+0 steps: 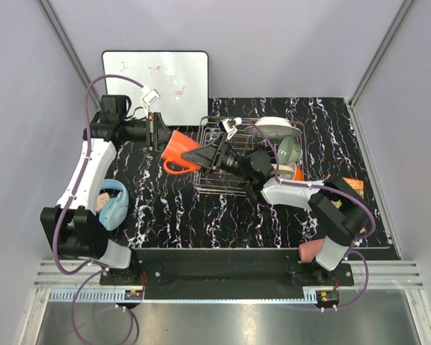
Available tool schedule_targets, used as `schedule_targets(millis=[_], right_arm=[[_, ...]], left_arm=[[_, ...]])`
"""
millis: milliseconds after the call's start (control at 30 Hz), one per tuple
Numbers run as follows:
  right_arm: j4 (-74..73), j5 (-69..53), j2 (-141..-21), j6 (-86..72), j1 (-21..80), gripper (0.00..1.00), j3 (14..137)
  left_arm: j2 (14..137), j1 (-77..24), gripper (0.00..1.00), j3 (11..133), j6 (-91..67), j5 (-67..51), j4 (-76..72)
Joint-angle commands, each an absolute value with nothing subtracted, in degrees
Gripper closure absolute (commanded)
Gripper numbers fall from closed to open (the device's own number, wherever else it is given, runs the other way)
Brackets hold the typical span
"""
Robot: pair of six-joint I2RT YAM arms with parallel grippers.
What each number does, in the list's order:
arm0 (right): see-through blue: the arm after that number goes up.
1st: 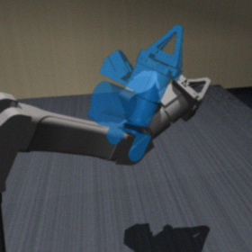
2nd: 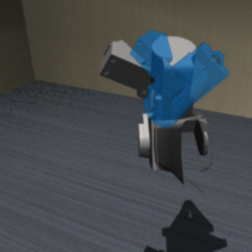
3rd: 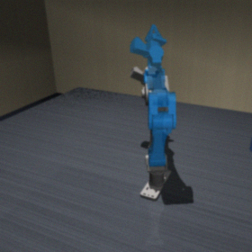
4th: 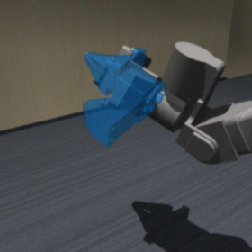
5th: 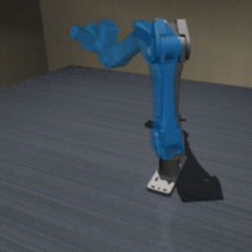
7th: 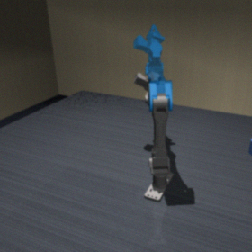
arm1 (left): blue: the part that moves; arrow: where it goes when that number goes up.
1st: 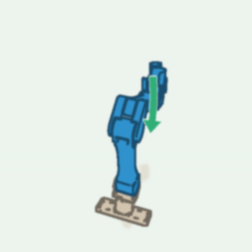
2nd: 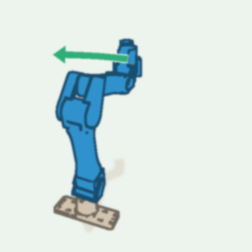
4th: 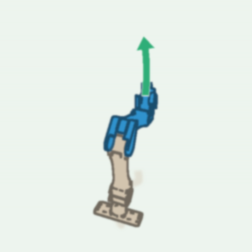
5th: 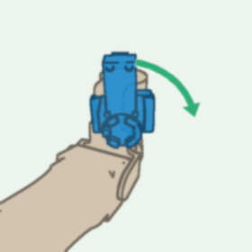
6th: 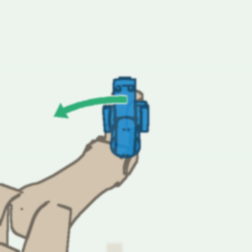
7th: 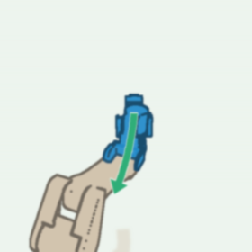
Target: Load the mixed dishes into the dish rack
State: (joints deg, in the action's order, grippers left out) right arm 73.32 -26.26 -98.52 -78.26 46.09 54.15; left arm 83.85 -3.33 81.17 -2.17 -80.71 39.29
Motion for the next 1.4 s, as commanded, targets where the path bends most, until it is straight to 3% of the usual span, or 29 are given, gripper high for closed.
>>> schedule_targets(millis=[0, 67, 100, 167, 400, 467, 500, 533, 567, 600, 633, 700, 767, 867, 1000, 1100, 1367], right_arm=[[79.3, -27.7, -99.1, -79.8, 47.5, 0.03, 56.1], [79.5, -27.5, -98.8, -80.0, 47.4, 0.15, 55.5], [79.5, -27.5, -98.7, -79.8, 47.5, 0.28, 55.4], [78.8, -27.4, -98.0, -79.3, 47.4, 0.39, 55.4], [73.2, -26.9, -92.7, -74.2, 45.3, 0.55, 54.1], [70.7, -27.6, -90.5, -72.6, 44.6, 0.69, 54.3], [66.8, -27.9, -89.6, -70.1, 44.3, 0.75, 54.7], [63.9, -27.9, -88.4, -68.4, 43.9, 0.80, 55.0], [60.3, -27.9, -86.0, -66.3, 43.8, 0.95, 55.5], [52.6, -27.8, -84.7, -61.8, 43.7, 1.00, 56.6], [49.3, -27.4, -83.5, -59.5, 43.5, 1.00, 57.1], [41.3, -27.2, -80.8, -54.4, 43.3, 1.00, 58.4], [36.3, -26.6, -78.6, -51.5, 42.8, 1.00, 59.3], [24.1, -25.1, -76.8, -45.7, 42.1, 1.00, 62.9], [-5.4, -19.2, -79.2, -32.7, 42.0, 1.00, 77.2], [-18.5, -13.2, -82.6, -27.7, 42.1, 1.00, 86.0], [-41.7, -1.7, -98.2, -19.1, 42.0, 1.00, 109.1]], left_arm=[[84.0, -3.6, 1.00, 83.3, -2.4, -83.2, 36.8], [84.0, -3.6, 1.00, 83.1, -1.9, -82.7, 36.9], [84.2, -3.6, 1.00, 83.1, -1.8, -82.6, 36.7], [84.1, -3.6, 1.00, 82.8, -1.8, -82.6, 36.7], [82.7, -3.5, 0.99, 80.4, -1.1, -82.5, 36.6], [82.5, -3.4, 0.90, 79.5, -1.0, -82.4, 36.5], [82.4, -3.3, 0.77, 79.2, -1.0, -82.4, 36.4], [82.3, -3.0, 0.72, 78.8, -1.1, -81.8, 36.4], [82.1, -2.7, 0.66, 78.7, -1.1, -81.7, 36.3], [81.9, -2.5, 0.59, 78.3, -1.1, -81.7, 36.4], [81.8, -2.0, 0.46, 78.2, -1.0, -81.4, 36.3], [81.5, -1.7, 0.38, 77.5, -0.6, -81.4, 36.4], [81.0, -1.1, 0.02, 77.1, -0.4, -80.4, 36.6], [80.4, -0.1, 0.01, 76.6, 1.6, -78.4, 37.6], [80.7, 3.2, 0.01, 76.2, 5.7, -74.5, 39.8], [81.2, 3.2, 0.01, 74.5, 9.1, -67.2, 41.0], [77.9, -8.5, 0.01, 64.6, 11.9, -41.8, 30.8]])
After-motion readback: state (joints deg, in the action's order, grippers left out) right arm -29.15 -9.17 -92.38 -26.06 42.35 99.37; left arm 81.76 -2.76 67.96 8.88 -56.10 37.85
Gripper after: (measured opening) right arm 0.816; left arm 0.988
